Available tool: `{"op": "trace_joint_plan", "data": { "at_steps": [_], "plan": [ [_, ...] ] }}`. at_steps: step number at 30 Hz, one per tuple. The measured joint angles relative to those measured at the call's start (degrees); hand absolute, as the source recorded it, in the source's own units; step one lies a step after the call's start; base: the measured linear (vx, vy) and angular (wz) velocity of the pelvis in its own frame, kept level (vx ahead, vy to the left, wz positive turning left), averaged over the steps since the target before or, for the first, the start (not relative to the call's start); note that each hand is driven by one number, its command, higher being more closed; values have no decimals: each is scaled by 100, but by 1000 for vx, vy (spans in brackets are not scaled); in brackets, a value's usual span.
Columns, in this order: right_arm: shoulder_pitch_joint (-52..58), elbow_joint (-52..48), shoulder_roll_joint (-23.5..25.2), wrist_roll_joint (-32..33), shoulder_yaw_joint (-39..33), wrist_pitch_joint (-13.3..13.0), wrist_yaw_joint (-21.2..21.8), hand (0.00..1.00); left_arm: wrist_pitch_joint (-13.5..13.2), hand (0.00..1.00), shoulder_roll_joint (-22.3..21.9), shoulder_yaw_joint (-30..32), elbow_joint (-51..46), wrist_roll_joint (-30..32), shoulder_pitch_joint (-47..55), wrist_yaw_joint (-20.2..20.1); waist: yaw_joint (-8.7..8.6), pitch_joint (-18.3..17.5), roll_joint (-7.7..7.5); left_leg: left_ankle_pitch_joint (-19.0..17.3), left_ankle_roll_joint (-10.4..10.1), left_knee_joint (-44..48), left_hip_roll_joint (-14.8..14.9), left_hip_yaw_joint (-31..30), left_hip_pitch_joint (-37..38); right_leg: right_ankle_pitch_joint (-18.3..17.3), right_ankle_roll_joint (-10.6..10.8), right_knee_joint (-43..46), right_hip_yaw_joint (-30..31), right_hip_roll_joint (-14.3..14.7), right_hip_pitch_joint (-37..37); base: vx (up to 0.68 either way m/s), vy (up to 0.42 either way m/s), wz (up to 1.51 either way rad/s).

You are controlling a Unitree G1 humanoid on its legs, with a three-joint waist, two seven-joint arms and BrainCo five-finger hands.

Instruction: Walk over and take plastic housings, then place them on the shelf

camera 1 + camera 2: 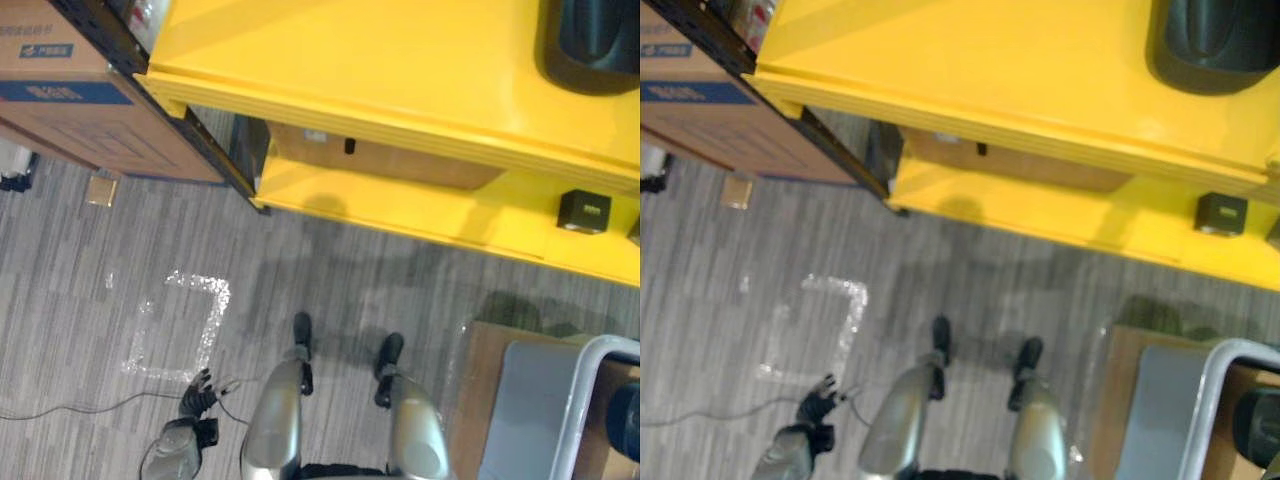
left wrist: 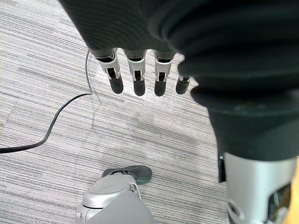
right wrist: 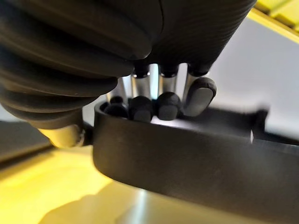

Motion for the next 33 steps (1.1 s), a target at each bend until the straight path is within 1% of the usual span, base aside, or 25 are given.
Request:
{"op": "trace_joint_plan", "data": {
  "at_steps": [3,5,6,7,9,11,13,15,16,17,18,19,20,21,22,23,24,25,28,29,32,33],
  "plan": [
    [-130,76,0,0,140,-1,-9,100,2,0,-6,-20,50,0,-67,7,50,16,39,0,0,18,-6,-29,-16,-23,-9,39,-42,-12,-1,1,13,8],
    [-225,163,0,5,253,3,-9,100,3,0,-7,-33,175,1,-151,12,67,-8,99,1,1,75,-16,-66,-83,-49,-12,85,-131,-30,-19,2,15,15],
    [-231,176,0,9,278,3,-9,100,20,0,-7,-63,232,2,-221,23,105,-1,128,0,1,86,-20,-76,-88,-58,-8,102,-132,-35,-22,3,17,6],
    [-322,240,0,7,420,7,-8,0,23,0,-7,-142,224,3,-226,33,135,4,154,0,1,88,-23,-73,-93,-59,-8,114,-133,-41,-36,0,0,0],
    [-471,254,1,9,501,29,-9,0,23,0,-9,-238,224,3,-233,36,181,6,186,1,1,89,-23,-54,-122,-62,-9,137,-122,-50,-91,-2,16,-4],
    [-619,298,0,16,547,68,-9,0,22,0,-8,-237,227,0,-245,48,191,3,197,4,4,103,-19,-58,-187,-67,-12,171,-123,-51,-163,0,0,0],
    [-776,374,1,113,637,159,-11,0,24,0,-10,-249,231,0,-269,59,200,8,208,25,8,103,-20,-69,-247,-73,-20,203,-129,-55,-230,9,4,4],
    [-808,395,41,400,646,446,-13,0,15,0,-10,-271,230,0,-275,59,216,7,214,27,7,100,-23,-82,-250,-80,-17,216,-131,-58,-233,20,8,4],
    [-815,413,47,474,645,517,-13,0,7,0,-10,-295,230,0,-275,60,221,7,216,27,7,98,-24,-83,-250,-84,-15,222,-131,-61,-236,0,0,0],
    [-815,467,94,567,643,696,-48,0,-5,0,-12,-393,230,0,-275,62,227,5,218,27,7,95,-31,-83,-246,-104,-7,251,-130,-72,-243,0,0,0],
    [-815,491,120,638,643,768,-104,0,-9,0,-16,-433,230,0,-278,62,226,5,218,27,7,94,-34,-82,-244,-116,-5,272,-129,-79,-251,0,0,0],
    [-815,545,163,841,643,875,-255,0,-39,0,-31,-476,230,-1,-277,65,228,3,223,30,4,90,-37,-79,-241,-134,-3,302,-124,-88,-266,0,0,0],
    [-815,577,182,930,641,929,-345,0,-50,0,-42,-475,230,-1,-277,78,229,0,227,33,0,86,-37,-79,-241,-137,-5,308,-124,-88,-271,0,0,0],
    [-814,635,219,1115,636,1019,-570,0,-96,0,-60,-475,230,-3,-276,131,229,-5,238,37,-4,76,-34,-77,-230,-142,-8,318,-122,-88,-272,0,0,0],
    [-813,672,250,1291,611,1096,-888,0,-176,0,-76,-476,227,-8,-276,156,229,-3,250,39,-7,65,-31,-66,-204,-146,-11,327,-114,-87,-262,18,2,-4],
    [-813,677,268,1364,573,1153,-1033,0,-205,0,-82,-476,223,-19,-277,159,229,-5,255,42,-9,53,-29,-58,-180,-147,-12,326,-110,-87,-250,21,1,-5],
    [-809,698,300,1480,438,1198,-1315,0,-247,0,-97,-475,212,-132,-279,164,219,-11,267,61,-9,0,-31,-49,-109,-147,-12,320,-109,-88,-203,26,2,-5],
    [-810,709,310,1582,286,1195,-1592,0,-269,0,-117,-475,203,-174,-280,181,215,-25,289,75,-10,-43,-33,-43,-47,-147,-12,319,-112,-90,-161,0,0,0],
    [-806,728,327,1631,-48,1180,-2142,0,-286,0,-148,-474,158,-185,-281,199,192,-34,307,75,-11,-69,-25,-52,82,-149,-15,271,-131,-73,-10,8,1,-1],
    [-805,732,327,1652,-77,1172,-2232,0,-284,0,-151,-474,161,-184,-281,199,192,-34,307,78,-14,-84,-24,-50,120,-149,-15,264,-129,-70,17,0,0,0],
    [-797,720,327,1702,-383,1100,-2795,0,-281,0,-165,-468,137,-183,-280,199,184,-43,320,98,-23,-117,-20,-78,204,-139,0,177,-153,-50,147,-5,7,2],
    [-795,718,327,1702,-423,1071,-2885,0,-280,0,-171,-464,137,-183,-277,199,185,-43,320,107,-24,-137,-22,-82,230,-135,5,165,-155,-49,174,1,9,3]
  ]
}}
